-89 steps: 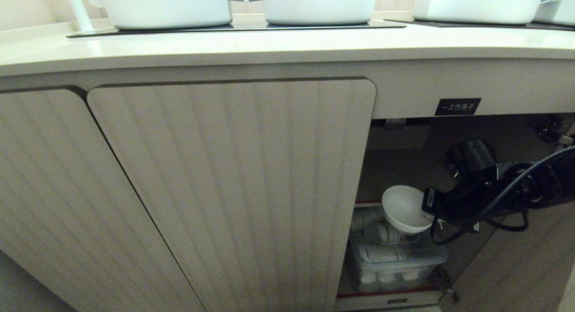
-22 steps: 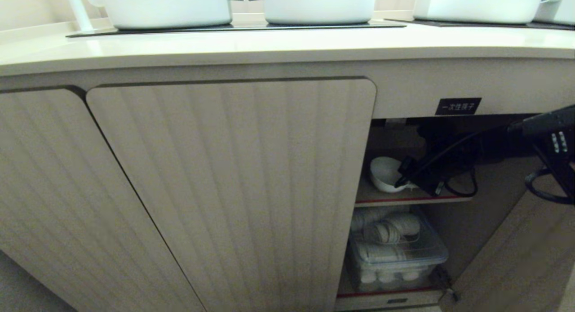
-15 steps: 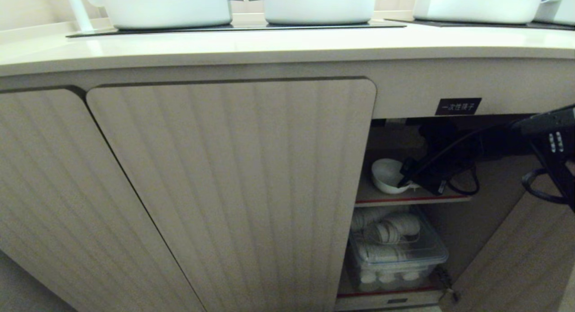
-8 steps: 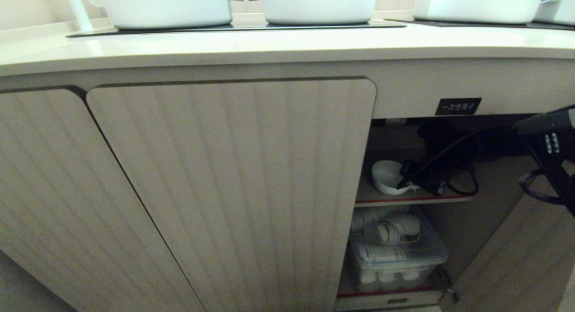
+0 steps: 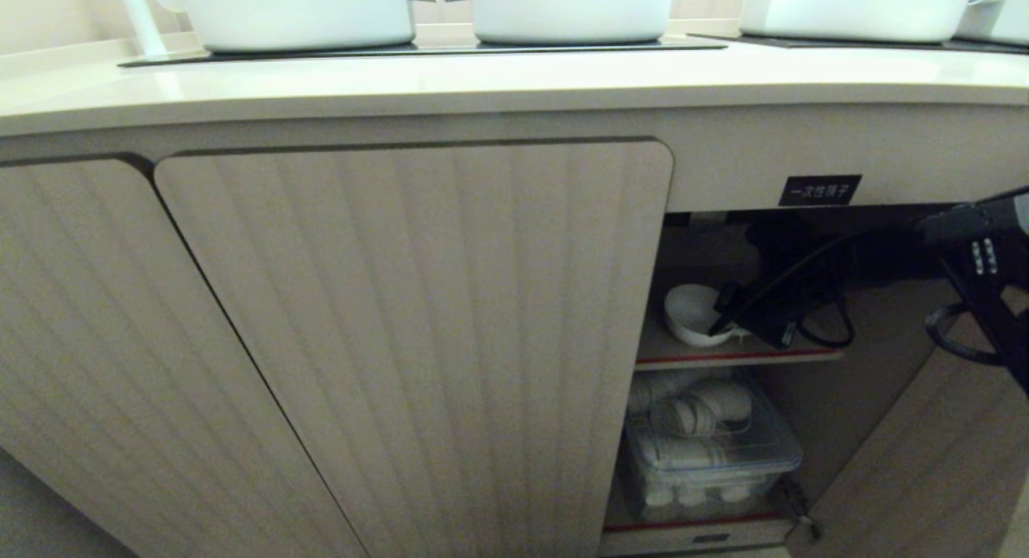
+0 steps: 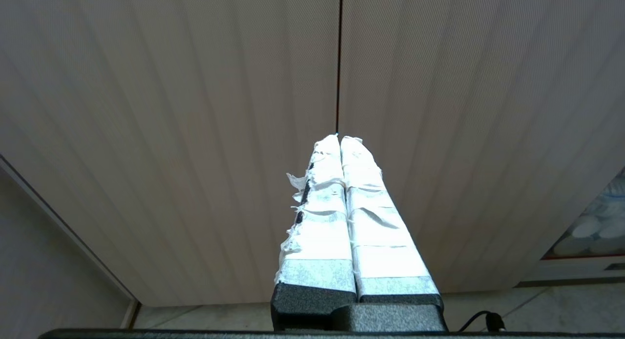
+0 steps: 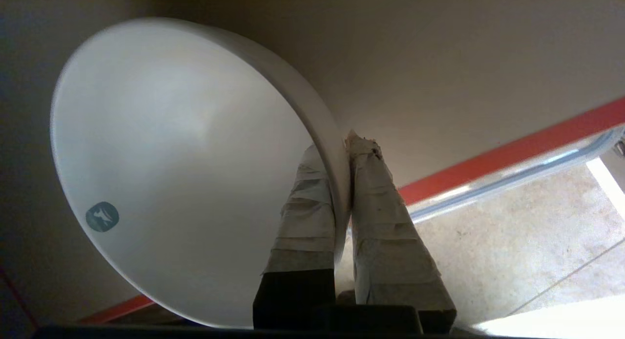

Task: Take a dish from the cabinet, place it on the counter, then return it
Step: Put it back into the cabinet

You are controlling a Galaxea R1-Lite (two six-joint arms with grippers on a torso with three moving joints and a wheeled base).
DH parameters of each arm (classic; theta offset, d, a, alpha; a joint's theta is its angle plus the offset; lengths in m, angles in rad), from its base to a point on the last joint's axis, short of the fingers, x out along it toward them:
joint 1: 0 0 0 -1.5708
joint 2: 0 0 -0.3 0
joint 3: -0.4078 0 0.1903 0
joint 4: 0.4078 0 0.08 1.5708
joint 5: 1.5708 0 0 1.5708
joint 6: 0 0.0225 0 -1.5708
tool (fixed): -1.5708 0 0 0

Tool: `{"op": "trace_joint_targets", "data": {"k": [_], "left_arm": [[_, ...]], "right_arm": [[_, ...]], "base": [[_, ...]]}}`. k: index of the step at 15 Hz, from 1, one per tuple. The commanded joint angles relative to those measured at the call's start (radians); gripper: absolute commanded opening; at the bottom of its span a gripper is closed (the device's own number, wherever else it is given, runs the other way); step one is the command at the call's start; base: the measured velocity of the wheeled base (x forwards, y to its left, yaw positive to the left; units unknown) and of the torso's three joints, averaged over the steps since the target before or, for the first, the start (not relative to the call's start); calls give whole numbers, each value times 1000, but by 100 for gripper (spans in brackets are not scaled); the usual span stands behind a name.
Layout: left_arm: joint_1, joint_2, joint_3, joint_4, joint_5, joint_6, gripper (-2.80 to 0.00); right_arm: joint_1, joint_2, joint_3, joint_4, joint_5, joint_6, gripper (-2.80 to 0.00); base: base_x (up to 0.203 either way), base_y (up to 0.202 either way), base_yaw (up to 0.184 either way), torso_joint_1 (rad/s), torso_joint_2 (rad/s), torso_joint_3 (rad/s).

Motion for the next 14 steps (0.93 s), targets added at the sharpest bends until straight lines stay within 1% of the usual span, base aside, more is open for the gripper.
{"op": "trace_joint_targets", "data": {"k": [1, 7, 11, 14], "left_arm": [[0, 0, 0, 0, 1, 0, -280], [0, 0, 0, 0, 1, 0, -280], [0, 0, 0, 0, 0, 0, -280], [0, 0, 0, 0, 1, 0, -280]], "right_arm": [[-1, 8, -15, 3, -1, 4, -280], [-1, 23, -22, 0, -17, 6, -280], [-1, 38, -68, 7, -23, 11, -280], [-1, 40, -78, 12, -23, 11, -280]], "base": [[0, 0, 0, 0, 0, 0], [0, 0, 0, 0, 0, 0], [0, 0, 0, 0, 0, 0], [0, 0, 0, 0, 0, 0]]}}
